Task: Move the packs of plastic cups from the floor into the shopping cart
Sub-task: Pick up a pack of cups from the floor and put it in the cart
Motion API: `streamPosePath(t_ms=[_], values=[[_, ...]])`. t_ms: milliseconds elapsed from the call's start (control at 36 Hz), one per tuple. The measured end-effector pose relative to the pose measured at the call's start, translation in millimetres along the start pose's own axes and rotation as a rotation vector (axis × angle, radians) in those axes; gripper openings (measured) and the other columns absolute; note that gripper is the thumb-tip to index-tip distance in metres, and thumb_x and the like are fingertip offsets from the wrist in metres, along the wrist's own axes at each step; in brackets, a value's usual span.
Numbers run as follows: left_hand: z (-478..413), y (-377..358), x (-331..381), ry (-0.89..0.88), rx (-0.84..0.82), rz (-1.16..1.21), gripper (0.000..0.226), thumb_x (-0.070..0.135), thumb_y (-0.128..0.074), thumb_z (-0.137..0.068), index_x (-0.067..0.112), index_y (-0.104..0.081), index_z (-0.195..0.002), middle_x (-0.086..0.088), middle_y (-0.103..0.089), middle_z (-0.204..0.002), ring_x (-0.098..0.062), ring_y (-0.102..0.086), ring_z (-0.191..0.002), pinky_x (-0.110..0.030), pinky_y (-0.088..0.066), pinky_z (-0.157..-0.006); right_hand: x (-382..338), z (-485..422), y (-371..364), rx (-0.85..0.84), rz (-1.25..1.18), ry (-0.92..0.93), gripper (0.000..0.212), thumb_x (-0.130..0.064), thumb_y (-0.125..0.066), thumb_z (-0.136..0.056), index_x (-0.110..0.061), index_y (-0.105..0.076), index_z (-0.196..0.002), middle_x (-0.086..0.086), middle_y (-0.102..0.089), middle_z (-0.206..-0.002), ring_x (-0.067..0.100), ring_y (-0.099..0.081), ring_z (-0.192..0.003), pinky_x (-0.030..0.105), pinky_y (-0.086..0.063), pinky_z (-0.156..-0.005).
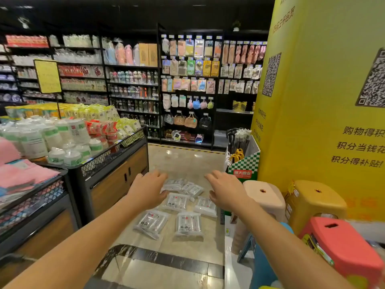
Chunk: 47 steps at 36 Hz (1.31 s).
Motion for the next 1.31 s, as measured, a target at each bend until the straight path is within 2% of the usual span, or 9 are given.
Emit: streamPosePath(t_ms=[167,306,500,667,806,917,1083,1306], values=[[-9,-24,-5,0.031,-0.044,0.007,0.056,0.048,-0.041,-0.099,0.022,-0.034,-0.148,0.0,-0.052,-0.136,-0.021,-0.055,-0.117,-0.039,-0.042,-0.097,3,-22,-28,-0.063,-0.016,-0.001,0.055,-0.033,-0.056,-0.094,-0.023,-0.038,-0.144,0.003,-0.054,-0.129,0.025,-0.055,-0.114,0.041,-0.047,-0.096],[-25,-50,-30,0.038,-0.094,0.003,0.056,0.048,-0.04,-0.099,0.022,-0.033,-0.148,-0.001,-0.05,-0.137,-0.022,-0.053,-0.119,-0.041,-0.043,-0.097,-5,-58,-53,-0.08,-0.024,0.006,0.048,-0.033,-0.055,-0.093,-0.024,-0.043,-0.138,0.002,-0.055,-0.127,0.024,-0.056,-0.112,0.041,-0.048,-0.094],[-76,-81,-93,0.044,-0.118,0.017,0.055,0.047,-0.04,-0.099,0.023,-0.034,-0.147,-0.001,-0.053,-0.132,-0.022,-0.055,-0.117,-0.04,-0.042,-0.096,-22,-134,-85,-0.099,-0.013,-0.004,0.049,-0.034,-0.054,-0.094,-0.025,-0.042,-0.14,0.001,-0.053,-0.131,0.024,-0.055,-0.116,0.041,-0.047,-0.095],[-131,-106,-150,0.049,-0.13,0.079,0.054,0.046,-0.042,-0.098,0.023,-0.037,-0.147,-0.001,-0.052,-0.135,-0.022,-0.056,-0.116,-0.043,-0.043,-0.098,-25,-196,-98,-0.113,0.008,-0.039,0.058,-0.033,-0.051,-0.096,-0.024,-0.033,-0.15,0.003,-0.051,-0.138,0.027,-0.054,-0.12,0.041,-0.046,-0.094],[-169,-122,-175,0.037,-0.159,0.083,0.055,0.045,-0.044,-0.098,0.023,-0.035,-0.148,-0.001,-0.052,-0.136,-0.022,-0.056,-0.117,-0.042,-0.043,-0.096,-19,-230,-110,-0.123,-0.012,-0.089,0.052,-0.032,-0.052,-0.096,-0.023,-0.039,-0.146,0.003,-0.051,-0.138,0.026,-0.055,-0.12,0.04,-0.046,-0.096],[-206,-141,-183,0.006,-0.15,0.078,0.055,0.045,-0.046,-0.096,0.02,-0.038,-0.145,-0.002,-0.055,-0.133,-0.023,-0.059,-0.112,-0.039,-0.046,-0.089,-2,-257,-125,-0.131,-0.024,-0.134,0.048,-0.031,-0.052,-0.095,-0.023,-0.042,-0.142,0.002,-0.053,-0.135,0.025,-0.056,-0.116,0.04,-0.047,-0.094],[-272,-173,-179,-0.026,-0.191,0.111,0.056,0.046,-0.044,-0.096,0.023,-0.038,-0.146,-0.001,-0.047,-0.146,-0.023,-0.055,-0.121,-0.042,-0.046,-0.094,39,-303,-152,-0.138,-0.024,-0.153,0.047,-0.031,-0.051,-0.094,-0.023,-0.043,-0.14,0.003,-0.053,-0.133,0.026,-0.056,-0.115,0.04,-0.048,-0.092],[-380,-207,-159,0.035,-0.205,0.126,0.056,0.047,-0.044,-0.097,0.022,-0.035,-0.147,-0.003,-0.05,-0.139,-0.023,-0.057,-0.117,-0.041,-0.047,-0.093,121,-383,-191,-0.151,-0.067,-0.171,0.053,-0.033,-0.05,-0.096,-0.022,-0.038,-0.146,0.005,-0.048,-0.142,0.028,-0.052,-0.124,0.042,-0.046,-0.096]])
Point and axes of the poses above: each hand's wrist, its own z-axis away from the middle knuckle, its own y-axis out of the back of the hand, x = y × z, the point moved 2 cm from there along -z, towards the middle knuckle
